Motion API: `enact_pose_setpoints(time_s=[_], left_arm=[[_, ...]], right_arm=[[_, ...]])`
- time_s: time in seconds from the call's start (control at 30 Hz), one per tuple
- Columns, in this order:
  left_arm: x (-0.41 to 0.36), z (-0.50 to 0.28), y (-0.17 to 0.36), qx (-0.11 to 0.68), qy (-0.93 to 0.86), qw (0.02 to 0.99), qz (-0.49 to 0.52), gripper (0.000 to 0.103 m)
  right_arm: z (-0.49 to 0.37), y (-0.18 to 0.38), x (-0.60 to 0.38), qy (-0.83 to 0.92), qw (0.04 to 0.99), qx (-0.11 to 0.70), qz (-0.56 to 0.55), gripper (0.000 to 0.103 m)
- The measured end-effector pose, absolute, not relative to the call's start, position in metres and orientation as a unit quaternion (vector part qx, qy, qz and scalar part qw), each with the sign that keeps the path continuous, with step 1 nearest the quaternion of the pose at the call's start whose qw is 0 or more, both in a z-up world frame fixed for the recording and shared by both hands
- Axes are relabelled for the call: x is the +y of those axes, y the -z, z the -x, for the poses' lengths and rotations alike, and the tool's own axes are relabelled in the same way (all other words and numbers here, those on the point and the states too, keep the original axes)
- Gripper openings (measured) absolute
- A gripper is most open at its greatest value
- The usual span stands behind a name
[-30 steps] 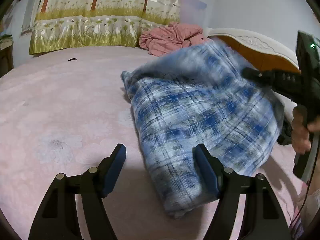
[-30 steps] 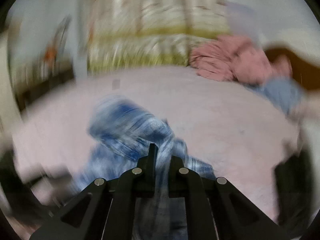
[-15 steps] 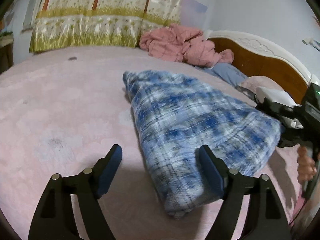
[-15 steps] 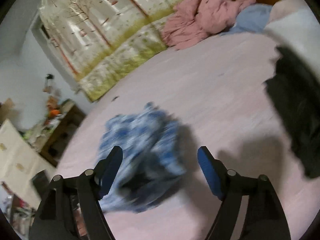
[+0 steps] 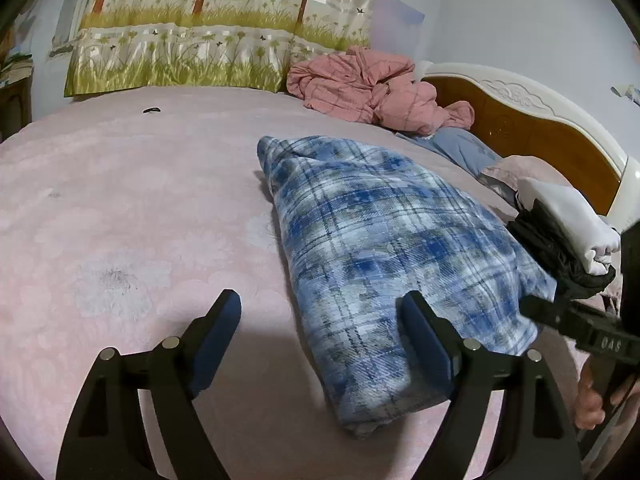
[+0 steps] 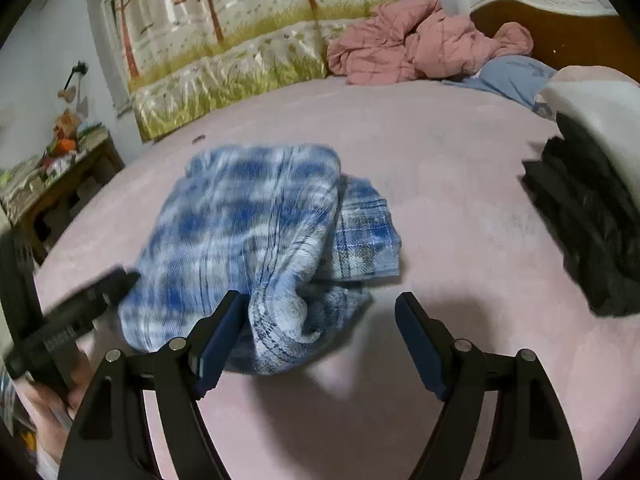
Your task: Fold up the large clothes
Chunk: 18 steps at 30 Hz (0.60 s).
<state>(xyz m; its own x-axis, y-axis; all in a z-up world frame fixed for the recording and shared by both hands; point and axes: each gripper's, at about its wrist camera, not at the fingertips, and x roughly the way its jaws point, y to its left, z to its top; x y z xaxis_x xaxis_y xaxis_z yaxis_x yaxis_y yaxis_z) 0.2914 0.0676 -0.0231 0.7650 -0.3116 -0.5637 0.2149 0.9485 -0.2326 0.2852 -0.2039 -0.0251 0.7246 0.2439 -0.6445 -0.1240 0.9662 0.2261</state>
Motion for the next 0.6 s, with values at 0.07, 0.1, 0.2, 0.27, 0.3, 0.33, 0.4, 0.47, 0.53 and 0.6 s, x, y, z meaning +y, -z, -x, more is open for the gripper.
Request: enact_pose_setpoints(time_s=[0.07, 0.1, 0.2, 0.27, 0.3, 0.33, 0.4, 0.47, 0.53, 0.6], left_arm=[[0.067, -0.290, 0.022, 0.309, 0.139, 0.938, 0.075, 0.082], [0.067, -0.290, 0.022, 0.308, 0.140, 0.938, 0.075, 0.082], [0.069, -0.287, 0.021, 0.302, 0.142, 0.939, 0.077, 0.082], [0.070, -0.286, 0.021, 0.300, 0.144, 0.940, 0.079, 0.082], [0.070, -0.286, 0.021, 0.301, 0.143, 0.940, 0.079, 0.082], [0.070, -0.286, 0.021, 0.301, 0.143, 0.940, 0.079, 0.082], [0.070, -0.285, 0.021, 0.300, 0.143, 0.940, 0.079, 0.082], [0.070, -0.285, 0.020, 0.297, 0.143, 0.941, 0.079, 0.082], [0.072, -0.285, 0.018, 0.295, 0.148, 0.940, 0.084, 0.084], [0.076, -0.289, 0.018, 0.304, 0.160, 0.934, 0.100, 0.093]], right_arm=[[-0.276, 0.030, -0.212, -0.110, 0.922, 0.356, -0.101, 0.080], [-0.274, 0.029, -0.216, -0.117, 0.921, 0.353, -0.112, 0.080], [-0.276, 0.022, -0.227, -0.126, 0.921, 0.341, -0.140, 0.080], [-0.282, 0.018, -0.236, -0.124, 0.920, 0.333, -0.166, 0.080], [-0.286, 0.016, -0.241, -0.118, 0.919, 0.330, -0.181, 0.081], [-0.290, 0.015, -0.245, -0.114, 0.917, 0.329, -0.193, 0.081], [-0.298, 0.017, -0.248, -0.111, 0.914, 0.336, -0.201, 0.081], [-0.302, 0.023, -0.250, -0.115, 0.909, 0.344, -0.208, 0.081], [-0.306, 0.029, -0.255, -0.133, 0.898, 0.347, -0.237, 0.081], [-0.311, 0.040, -0.267, -0.172, 0.869, 0.348, -0.306, 0.081]])
